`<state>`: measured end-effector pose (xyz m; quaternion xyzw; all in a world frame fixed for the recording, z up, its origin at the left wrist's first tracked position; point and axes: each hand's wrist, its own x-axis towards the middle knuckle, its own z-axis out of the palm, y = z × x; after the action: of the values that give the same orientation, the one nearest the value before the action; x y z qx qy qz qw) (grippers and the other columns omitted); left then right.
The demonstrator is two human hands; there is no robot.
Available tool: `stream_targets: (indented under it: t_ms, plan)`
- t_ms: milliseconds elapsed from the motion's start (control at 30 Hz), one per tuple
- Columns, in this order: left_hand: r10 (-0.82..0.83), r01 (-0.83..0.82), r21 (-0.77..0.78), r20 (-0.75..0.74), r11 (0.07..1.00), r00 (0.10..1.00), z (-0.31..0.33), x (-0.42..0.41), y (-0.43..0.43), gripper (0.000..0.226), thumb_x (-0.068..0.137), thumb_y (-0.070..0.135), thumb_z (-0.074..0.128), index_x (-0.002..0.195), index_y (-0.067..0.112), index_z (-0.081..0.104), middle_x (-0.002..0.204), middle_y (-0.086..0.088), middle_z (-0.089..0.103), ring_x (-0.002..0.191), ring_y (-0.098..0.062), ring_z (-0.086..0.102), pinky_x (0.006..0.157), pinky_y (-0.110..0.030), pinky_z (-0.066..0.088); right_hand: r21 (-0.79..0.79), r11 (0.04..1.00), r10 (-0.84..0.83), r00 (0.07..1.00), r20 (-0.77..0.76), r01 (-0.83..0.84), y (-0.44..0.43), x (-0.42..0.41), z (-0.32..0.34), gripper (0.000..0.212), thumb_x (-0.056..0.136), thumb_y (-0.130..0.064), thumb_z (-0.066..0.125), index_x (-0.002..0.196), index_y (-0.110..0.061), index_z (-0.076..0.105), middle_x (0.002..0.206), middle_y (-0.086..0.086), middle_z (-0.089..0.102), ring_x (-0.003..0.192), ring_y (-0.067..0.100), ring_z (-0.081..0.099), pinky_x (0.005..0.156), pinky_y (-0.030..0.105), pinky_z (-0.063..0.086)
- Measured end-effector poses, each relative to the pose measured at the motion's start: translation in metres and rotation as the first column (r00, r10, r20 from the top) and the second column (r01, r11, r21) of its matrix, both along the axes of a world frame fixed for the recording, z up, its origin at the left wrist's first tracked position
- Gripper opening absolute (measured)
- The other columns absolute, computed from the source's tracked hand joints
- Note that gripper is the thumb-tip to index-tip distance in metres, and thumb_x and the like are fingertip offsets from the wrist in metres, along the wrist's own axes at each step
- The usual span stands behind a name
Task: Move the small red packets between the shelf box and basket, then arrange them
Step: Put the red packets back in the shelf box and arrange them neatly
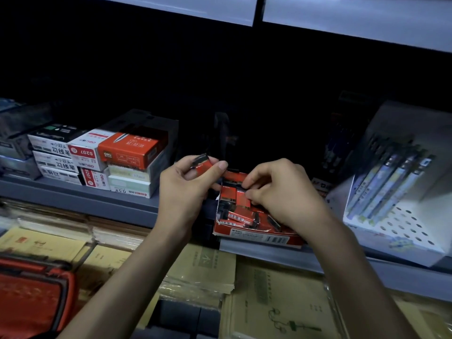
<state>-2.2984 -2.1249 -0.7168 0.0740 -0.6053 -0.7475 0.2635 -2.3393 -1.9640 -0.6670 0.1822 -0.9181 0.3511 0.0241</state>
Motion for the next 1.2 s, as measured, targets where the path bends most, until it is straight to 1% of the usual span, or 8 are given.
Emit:
stream_targets:
  t_ms: [233,367,533,667,800,867,1000,1200]
  plan:
    - [-0.061,0.065,-0.083,0.047,0.994,0.997,0.004,0.004,0.0,0.014,0.094,0.014,0.07,0.106,0.013,0.077,0.089,-0.019,0.074,0.065,-0.001,0.063,0.067,-0.019,0.05,0.056,0.998,0.006,0.999,-0.047,-0.003,0.002,0.002,-0.003,0.016,0.087,-0.011,0.078,0.084,-0.026,0.078,0.08,-0.01,0.07,0.072,0.003,0.066,0.066,0.022,0.057]
    - [-0.098,0.102,-0.11,0.048,0.989,0.994,0.004,0.005,0.002,0.016,0.097,0.012,0.067,0.11,0.015,0.075,0.065,0.009,0.067,0.061,0.0,0.062,0.063,-0.017,0.05,0.191,0.979,0.083,0.994,-0.076,-0.067,0.002,0.004,-0.003,0.022,0.094,-0.012,0.068,0.088,-0.03,0.079,0.102,-0.009,0.068,0.088,0.008,0.064,0.077,0.031,0.06]
    - [-0.069,0.074,-0.13,0.041,0.989,0.997,0.007,0.008,0.006,0.016,0.096,0.009,0.067,0.109,0.014,0.074,0.087,-0.005,0.077,0.082,-0.016,0.075,0.07,-0.03,0.062,0.314,0.942,0.154,0.983,-0.102,-0.116,0.002,0.008,-0.001,0.034,0.097,-0.004,0.053,0.108,-0.024,0.077,0.118,-0.002,0.067,0.108,0.017,0.063,0.09,0.039,0.058]
    - [-0.015,0.015,-0.197,0.002,0.98,1.0,0.009,0.008,0.004,0.023,0.088,0.01,0.078,0.109,0.011,0.068,0.092,-0.012,0.074,0.078,-0.016,0.074,0.071,-0.031,0.062,0.349,0.928,0.17,0.982,-0.083,-0.131,0.003,0.011,0.001,0.037,0.098,-0.003,0.051,0.119,-0.023,0.074,0.123,-0.001,0.064,0.112,0.018,0.061,0.09,0.037,0.058]
    - [0.025,-0.028,-0.339,-0.015,0.94,1.0,0.009,0.009,0.006,0.035,0.076,0.016,0.088,0.099,0.012,0.061,0.085,-0.003,0.073,0.071,-0.014,0.072,0.065,-0.027,0.061,0.236,0.969,0.122,0.965,-0.232,-0.066,0.005,0.011,0.006,0.03,0.098,-0.012,0.054,0.112,-0.027,0.076,0.113,-0.008,0.067,0.103,0.011,0.063,0.087,0.03,0.056]
    - [0.029,-0.044,-0.429,-0.04,0.902,0.999,0.008,0.01,0.008,0.033,0.076,0.023,0.089,0.095,0.018,0.062,0.078,0.001,0.071,0.066,-0.011,0.069,0.06,-0.023,0.057,0.064,0.997,0.059,0.951,-0.304,-0.041,0.006,0.01,0.011,0.026,0.097,-0.015,0.058,0.111,-0.03,0.074,0.102,-0.012,0.072,0.093,0.004,0.067,0.084,0.029,0.058]
    - [0.057,-0.098,-0.602,-0.087,0.792,0.995,0.01,0.013,0.008,0.024,0.077,0.022,0.088,0.092,0.023,0.07,0.067,0.011,0.062,0.057,-0.002,0.057,0.053,-0.011,0.042,-0.252,0.959,0.093,0.983,-0.158,-0.131,0.004,0.014,0.017,0.02,0.094,-0.016,0.066,0.107,-0.028,0.076,0.085,-0.008,0.074,0.078,0.003,0.072,0.078,0.028,0.062]
    - [-0.003,-0.069,-0.64,-0.111,0.765,0.994,0.01,0.009,0.003,0.038,0.078,0.013,0.086,0.112,0.025,0.074,0.089,0.007,0.065,0.068,-0.009,0.062,0.062,-0.018,0.047,-0.299,0.948,0.086,0.992,-0.091,-0.11,0.005,0.012,0.016,0.02,0.086,-0.012,0.078,0.1,-0.026,0.076,0.084,-0.005,0.072,0.073,0.009,0.073,0.079,0.032,0.062]
